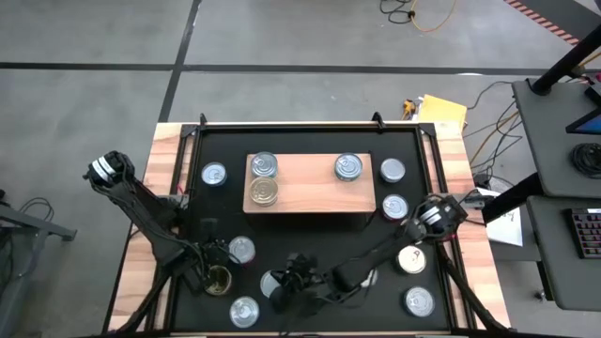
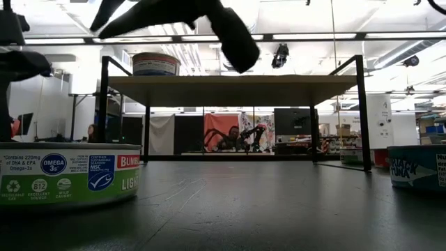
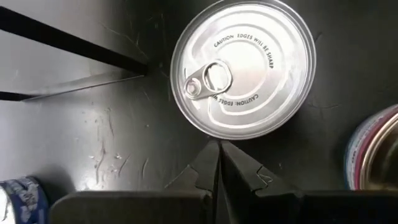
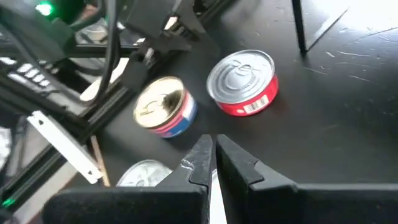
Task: Stack canned seafood by type on shelf
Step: Put the red tuna can on the shelf
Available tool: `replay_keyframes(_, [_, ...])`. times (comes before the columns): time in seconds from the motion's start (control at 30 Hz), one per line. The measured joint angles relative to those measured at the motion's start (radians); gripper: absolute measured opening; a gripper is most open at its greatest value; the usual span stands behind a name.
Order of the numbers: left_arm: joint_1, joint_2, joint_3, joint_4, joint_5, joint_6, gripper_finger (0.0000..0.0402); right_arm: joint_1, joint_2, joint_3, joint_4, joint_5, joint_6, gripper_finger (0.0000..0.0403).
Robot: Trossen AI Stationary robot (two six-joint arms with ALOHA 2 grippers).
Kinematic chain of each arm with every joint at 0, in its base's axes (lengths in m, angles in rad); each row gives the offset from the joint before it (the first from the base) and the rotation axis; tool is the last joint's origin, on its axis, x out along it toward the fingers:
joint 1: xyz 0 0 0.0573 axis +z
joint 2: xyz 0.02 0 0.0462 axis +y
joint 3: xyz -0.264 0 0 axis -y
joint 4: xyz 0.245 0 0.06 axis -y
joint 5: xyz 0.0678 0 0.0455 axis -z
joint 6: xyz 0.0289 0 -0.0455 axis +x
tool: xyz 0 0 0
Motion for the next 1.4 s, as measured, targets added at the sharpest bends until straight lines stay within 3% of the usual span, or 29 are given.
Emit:
replay_keyframes(0.33, [0.000, 0.002, -0.054, 0.102, -0.030, 0.010, 0.0000, -0.047, 0.141, 0.253, -0.254, 0.003, 0.074, 0.0013])
replay_keyframes(0.57, [0.000, 0.002, -0.080, 0.211, -0.047, 0.051, 0.0000, -0.075, 0.204, 0.319, -0.294, -0.012, 0.079, 0.0013])
replay_keyframes(0.87, [0.000, 0.003, -0.080, 0.345, -0.065, 0.107, 0.0000, -0.102, 0.219, 0.309, -0.312, -0.059, 0.092, 0.0013])
replay_keyframes(1.4, [-0.001, 0.004, -0.062, 0.353, -0.085, 0.120, 0.0000, -0.100, 0.219, 0.253, -0.353, -0.023, 0.140, 0.0013])
